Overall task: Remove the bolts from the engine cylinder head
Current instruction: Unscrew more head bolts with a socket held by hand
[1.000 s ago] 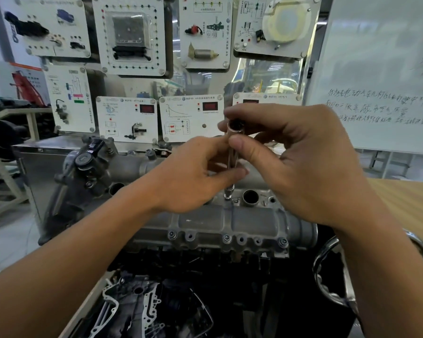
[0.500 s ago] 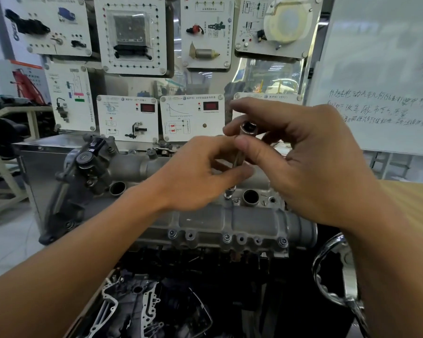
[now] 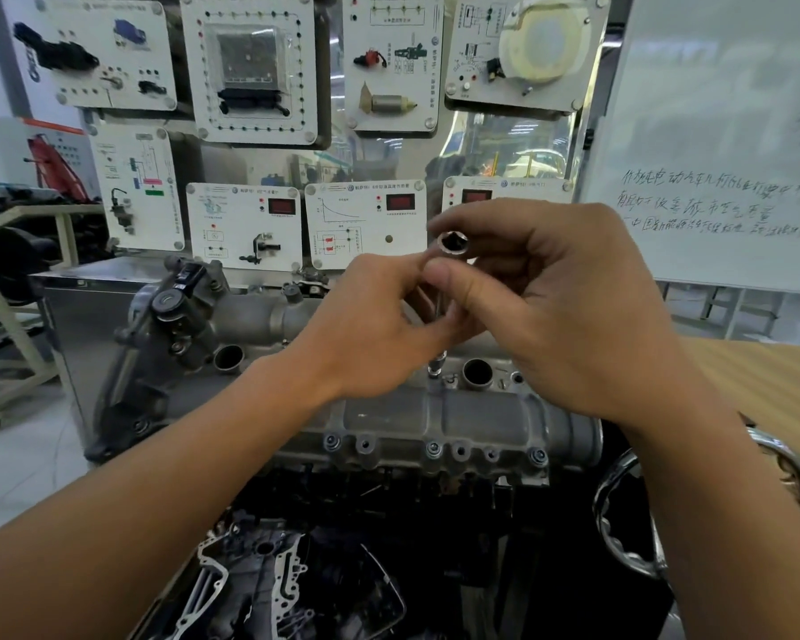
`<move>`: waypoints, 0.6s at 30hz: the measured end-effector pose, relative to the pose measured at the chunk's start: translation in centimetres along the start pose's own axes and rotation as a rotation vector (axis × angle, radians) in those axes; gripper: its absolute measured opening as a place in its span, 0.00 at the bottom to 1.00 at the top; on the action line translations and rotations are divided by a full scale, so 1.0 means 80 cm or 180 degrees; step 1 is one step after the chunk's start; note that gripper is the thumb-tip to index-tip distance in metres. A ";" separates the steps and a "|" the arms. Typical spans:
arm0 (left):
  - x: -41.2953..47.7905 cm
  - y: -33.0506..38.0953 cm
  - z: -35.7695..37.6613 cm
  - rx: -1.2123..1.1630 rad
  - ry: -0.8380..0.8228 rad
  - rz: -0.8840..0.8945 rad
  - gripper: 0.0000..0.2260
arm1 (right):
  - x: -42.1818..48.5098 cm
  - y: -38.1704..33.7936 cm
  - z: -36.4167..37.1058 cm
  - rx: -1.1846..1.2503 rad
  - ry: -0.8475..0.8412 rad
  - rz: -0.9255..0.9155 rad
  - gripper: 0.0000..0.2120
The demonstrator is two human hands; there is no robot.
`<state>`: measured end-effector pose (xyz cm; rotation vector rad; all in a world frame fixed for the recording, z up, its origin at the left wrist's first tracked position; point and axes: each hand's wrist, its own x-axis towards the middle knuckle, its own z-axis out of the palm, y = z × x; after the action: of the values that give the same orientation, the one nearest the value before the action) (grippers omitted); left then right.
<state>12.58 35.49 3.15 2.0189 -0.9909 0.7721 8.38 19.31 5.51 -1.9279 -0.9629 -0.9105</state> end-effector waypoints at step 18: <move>-0.002 -0.004 -0.007 -0.0123 -0.0492 -0.0299 0.02 | 0.016 0.000 0.002 -0.0301 -0.0385 0.0316 0.06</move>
<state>12.62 36.16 3.20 2.1001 -0.9814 0.5498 9.03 19.85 6.54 -2.1117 -0.8983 -0.8025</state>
